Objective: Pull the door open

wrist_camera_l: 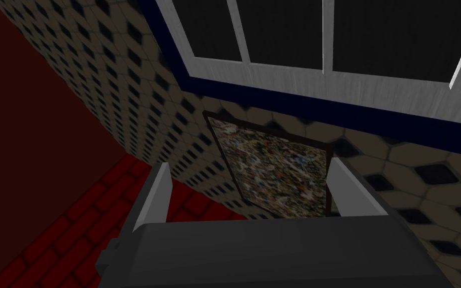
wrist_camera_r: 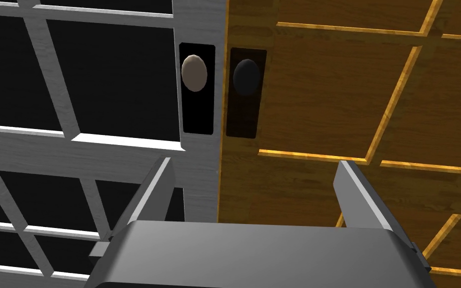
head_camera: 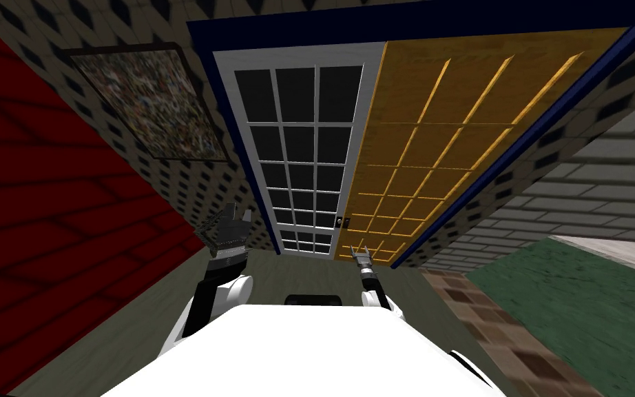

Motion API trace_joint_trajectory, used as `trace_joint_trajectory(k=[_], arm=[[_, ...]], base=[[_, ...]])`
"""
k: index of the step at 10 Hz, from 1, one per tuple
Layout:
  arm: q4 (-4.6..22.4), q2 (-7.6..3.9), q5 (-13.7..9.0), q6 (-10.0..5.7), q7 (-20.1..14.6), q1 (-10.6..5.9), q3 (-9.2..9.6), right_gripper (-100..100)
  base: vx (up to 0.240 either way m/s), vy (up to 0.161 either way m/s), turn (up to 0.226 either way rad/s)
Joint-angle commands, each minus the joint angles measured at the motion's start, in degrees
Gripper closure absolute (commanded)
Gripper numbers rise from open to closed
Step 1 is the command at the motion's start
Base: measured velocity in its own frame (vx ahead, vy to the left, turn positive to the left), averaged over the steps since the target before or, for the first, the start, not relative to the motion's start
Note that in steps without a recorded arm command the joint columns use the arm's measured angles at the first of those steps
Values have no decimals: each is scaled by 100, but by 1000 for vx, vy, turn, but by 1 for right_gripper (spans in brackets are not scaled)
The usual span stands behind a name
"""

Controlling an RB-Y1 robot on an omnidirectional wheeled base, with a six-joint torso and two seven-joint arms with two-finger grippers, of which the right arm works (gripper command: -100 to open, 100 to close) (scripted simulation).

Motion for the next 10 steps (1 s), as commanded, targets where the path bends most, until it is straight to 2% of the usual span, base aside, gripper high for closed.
trace_joint_trajectory(k=[1,3,8,9,10], arm=[[206,-31,-62,-47,-183,-85,49,-100],[294,-48,-91,-70,-263,-117,72,-100],[806,-150,-260,-204,-731,-320,206,-100],[864,-162,-279,-220,-786,-347,221,-100],[752,-150,-268,-177,-704,-294,200,-100]], base=[[150,30,19],[86,18,10],[114,23,21],[192,1,20],[85,-5,7]])
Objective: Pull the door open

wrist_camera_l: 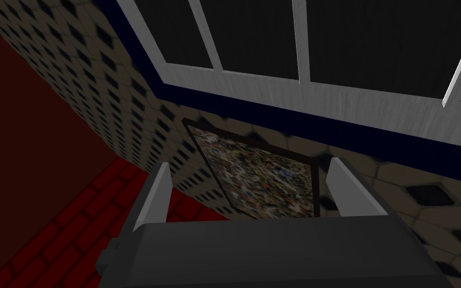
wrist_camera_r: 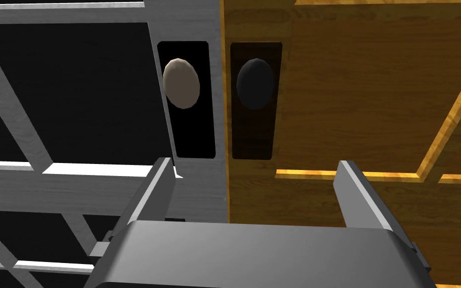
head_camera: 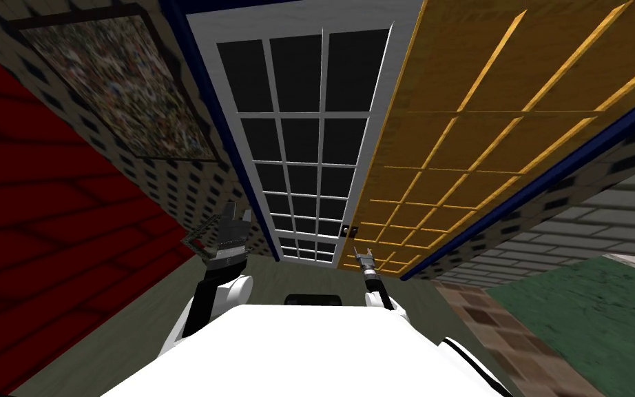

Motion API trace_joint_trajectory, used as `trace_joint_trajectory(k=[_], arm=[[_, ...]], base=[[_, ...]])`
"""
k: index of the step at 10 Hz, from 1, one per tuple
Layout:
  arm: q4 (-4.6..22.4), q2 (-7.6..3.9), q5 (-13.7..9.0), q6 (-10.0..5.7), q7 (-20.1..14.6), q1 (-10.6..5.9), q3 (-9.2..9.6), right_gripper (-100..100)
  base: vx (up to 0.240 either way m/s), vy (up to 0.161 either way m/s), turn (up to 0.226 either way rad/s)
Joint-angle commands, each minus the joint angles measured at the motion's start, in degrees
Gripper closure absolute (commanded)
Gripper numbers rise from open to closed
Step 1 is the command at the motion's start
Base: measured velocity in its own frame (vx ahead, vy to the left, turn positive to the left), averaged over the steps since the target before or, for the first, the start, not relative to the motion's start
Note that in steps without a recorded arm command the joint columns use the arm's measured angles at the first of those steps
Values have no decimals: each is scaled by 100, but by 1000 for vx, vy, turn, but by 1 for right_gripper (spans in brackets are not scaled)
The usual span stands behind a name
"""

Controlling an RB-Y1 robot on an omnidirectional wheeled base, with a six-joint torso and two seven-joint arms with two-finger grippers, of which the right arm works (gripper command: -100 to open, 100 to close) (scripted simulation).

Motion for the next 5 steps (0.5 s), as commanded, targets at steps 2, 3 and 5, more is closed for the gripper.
trace_joint_trajectory(k=[2,3,5], arm=[[99,-44,-35,1,3,146,-45,-100],[136,-61,-49,1,5,196,-64,-100],[250,-115,-98,2,11,340,-133,-100]], base=[[-100,-12,-63],[-167,-32,-44],[-182,-54,-53]])
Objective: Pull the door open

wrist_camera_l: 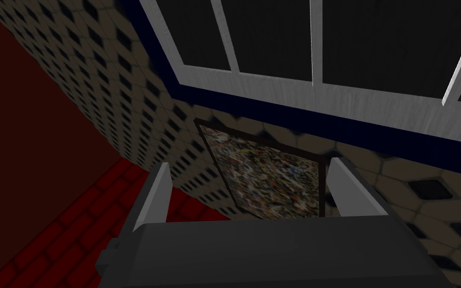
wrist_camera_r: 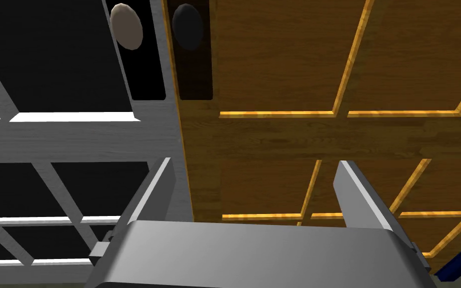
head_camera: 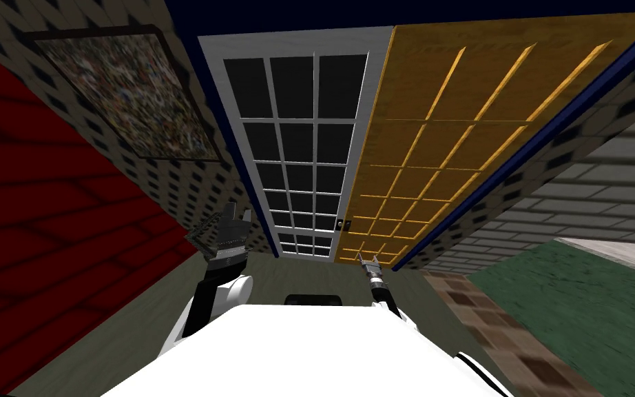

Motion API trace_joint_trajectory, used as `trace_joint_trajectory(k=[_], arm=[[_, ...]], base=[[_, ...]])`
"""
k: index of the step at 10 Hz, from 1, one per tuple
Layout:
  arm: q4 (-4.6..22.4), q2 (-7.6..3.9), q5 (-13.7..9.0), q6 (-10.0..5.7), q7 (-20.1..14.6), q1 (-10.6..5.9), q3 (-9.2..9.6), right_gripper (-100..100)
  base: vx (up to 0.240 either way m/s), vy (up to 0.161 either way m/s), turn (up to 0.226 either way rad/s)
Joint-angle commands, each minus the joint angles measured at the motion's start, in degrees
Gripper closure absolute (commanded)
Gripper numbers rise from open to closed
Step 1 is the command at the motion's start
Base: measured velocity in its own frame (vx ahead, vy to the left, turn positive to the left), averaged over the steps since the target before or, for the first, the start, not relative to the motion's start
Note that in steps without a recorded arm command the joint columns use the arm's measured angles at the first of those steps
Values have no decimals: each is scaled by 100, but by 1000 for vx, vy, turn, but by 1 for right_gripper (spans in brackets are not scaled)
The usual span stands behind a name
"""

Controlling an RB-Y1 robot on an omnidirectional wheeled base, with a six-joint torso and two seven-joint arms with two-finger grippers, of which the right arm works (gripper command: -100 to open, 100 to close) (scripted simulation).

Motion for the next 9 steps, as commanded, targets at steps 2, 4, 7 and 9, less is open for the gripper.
trace_joint_trajectory(k=[2,4,7,9], arm=[[280,-67,-65,-50,-27,149,-95,-100],[280,-67,-65,-50,-27,149,-95,-100],[493,-166,-166,-49,-10,379,-246,-100],[633,-229,-234,-50,3,516,-351,-100]], base=[[-139,-36,-43],[-92,-21,-12],[-120,-28,-36],[-84,-36,-8]])
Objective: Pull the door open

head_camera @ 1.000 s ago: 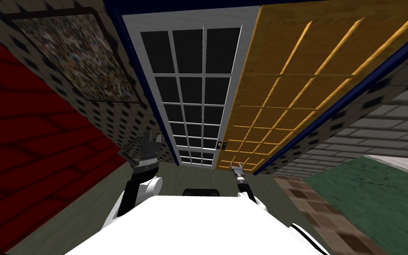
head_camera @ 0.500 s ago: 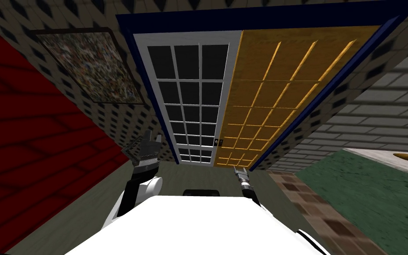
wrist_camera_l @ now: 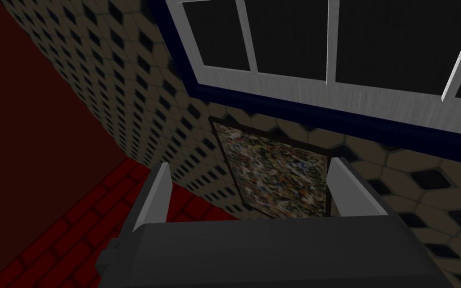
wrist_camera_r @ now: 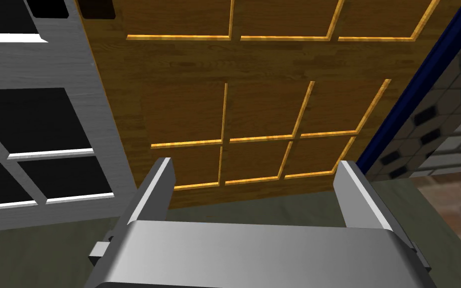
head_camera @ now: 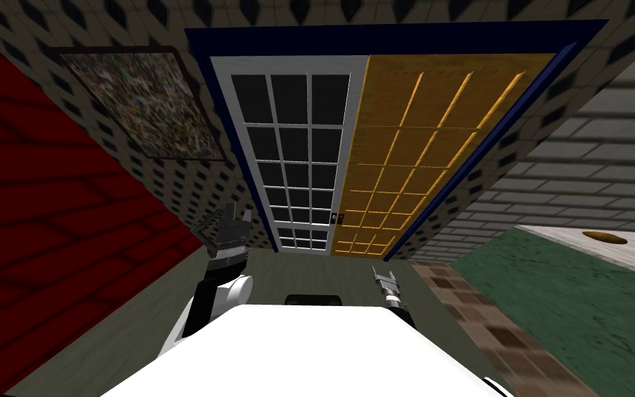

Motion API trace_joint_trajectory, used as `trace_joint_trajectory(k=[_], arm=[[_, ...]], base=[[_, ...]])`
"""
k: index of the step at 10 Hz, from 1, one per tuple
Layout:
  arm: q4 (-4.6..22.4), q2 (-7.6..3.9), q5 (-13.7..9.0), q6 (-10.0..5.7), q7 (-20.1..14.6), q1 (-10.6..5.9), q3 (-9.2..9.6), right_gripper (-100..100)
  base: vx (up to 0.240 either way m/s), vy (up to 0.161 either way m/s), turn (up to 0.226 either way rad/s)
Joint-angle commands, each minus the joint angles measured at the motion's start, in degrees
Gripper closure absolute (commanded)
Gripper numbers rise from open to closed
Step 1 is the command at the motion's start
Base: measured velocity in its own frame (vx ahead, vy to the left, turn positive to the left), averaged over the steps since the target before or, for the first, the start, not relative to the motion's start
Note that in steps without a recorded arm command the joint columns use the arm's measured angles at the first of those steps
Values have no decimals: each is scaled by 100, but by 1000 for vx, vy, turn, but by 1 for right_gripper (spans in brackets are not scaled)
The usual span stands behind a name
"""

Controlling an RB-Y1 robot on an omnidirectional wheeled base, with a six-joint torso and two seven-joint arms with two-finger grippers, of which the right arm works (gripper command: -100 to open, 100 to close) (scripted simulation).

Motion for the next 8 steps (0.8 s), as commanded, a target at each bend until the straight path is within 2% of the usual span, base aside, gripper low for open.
trace_joint_trajectory(k=[1,2,3,6,7,8], arm=[[158,-68,-90,23,39,147,-139,-100],[34,-68,-90,23,39,147,-139,-100],[158,-68,-90,23,39,147,-139,-100],[229,-97,-128,22,47,205,-199,-100],[350,-135,-196,17,65,270,-314,-100],[421,-136,-249,7,84,241,-409,-100]], base=[[-132,-66,-15],[-98,-58,-14],[-50,-24,8],[-19,-8,5],[-14,-28,94],[72,-45,227]])
